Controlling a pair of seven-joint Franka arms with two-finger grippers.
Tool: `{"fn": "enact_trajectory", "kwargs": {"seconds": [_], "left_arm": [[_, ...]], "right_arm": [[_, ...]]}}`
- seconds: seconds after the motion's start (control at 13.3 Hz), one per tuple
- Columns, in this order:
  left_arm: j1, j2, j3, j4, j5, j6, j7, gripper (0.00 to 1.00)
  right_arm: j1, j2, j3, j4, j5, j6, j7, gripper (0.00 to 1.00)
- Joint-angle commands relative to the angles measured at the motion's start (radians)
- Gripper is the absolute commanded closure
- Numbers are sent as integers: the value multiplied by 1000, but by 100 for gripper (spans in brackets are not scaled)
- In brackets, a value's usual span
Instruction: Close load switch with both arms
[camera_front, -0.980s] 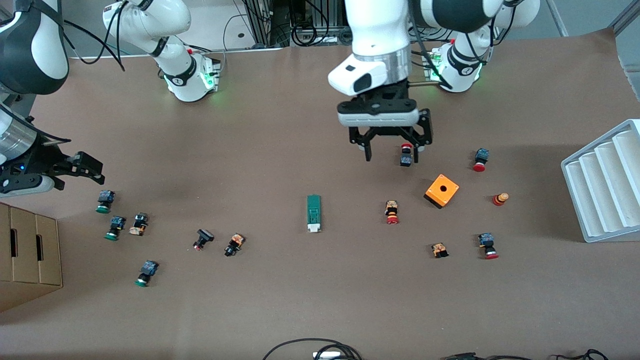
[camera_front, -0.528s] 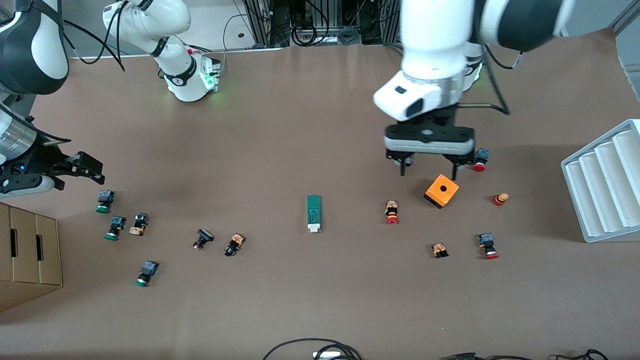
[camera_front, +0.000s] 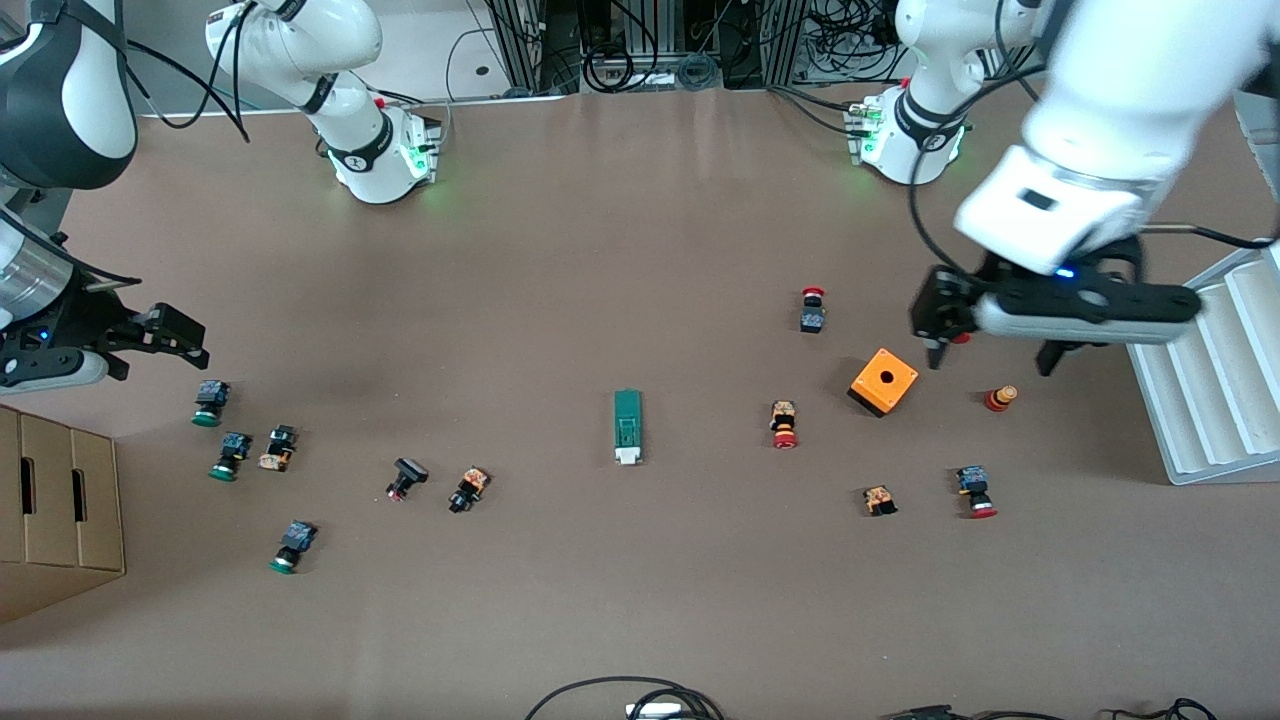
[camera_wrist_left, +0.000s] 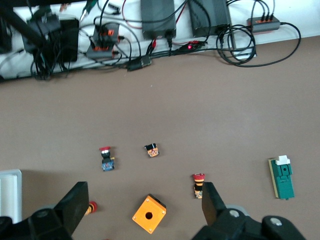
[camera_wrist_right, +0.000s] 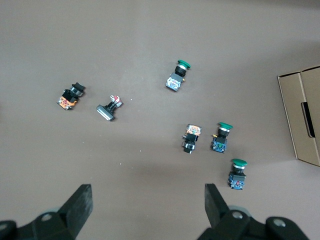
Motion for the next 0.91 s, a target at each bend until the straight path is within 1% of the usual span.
{"fn": "enact_trajectory", "kwargs": {"seconds": [0.0,0.08,0.23,0.3,0.38,0.45,0.6,0.83], "left_arm": [[9,-9,91,5,-94,-47,17,0],[9,-10,122,5,-122,-68,17,0],[10,-9,217,3,-195,-121,17,0],[10,-7,250,0,-199,-150,17,0],[14,-6,269,-5,-194,-177,20,0],[44,-6,275,-8,-200,-219,30,0],[92,-7,275,-14,-211,-237,107,0],[99,-42,275,-20,-211,-279,100,0]], "right_arm": [[-4,14,-2,27,5,-20,-9,0],[-4,14,-2,27,5,-20,-9,0],[-4,14,-2,27,7,-20,-9,0],[-4,14,-2,27,7,-20,-9,0],[-2,14,-2,27,5,-21,-9,0],[-2,14,-2,27,5,-22,-9,0],[1,12,-2,27,5,-23,-9,0],[1,12,-1,27,5,-26,-9,0]]}}
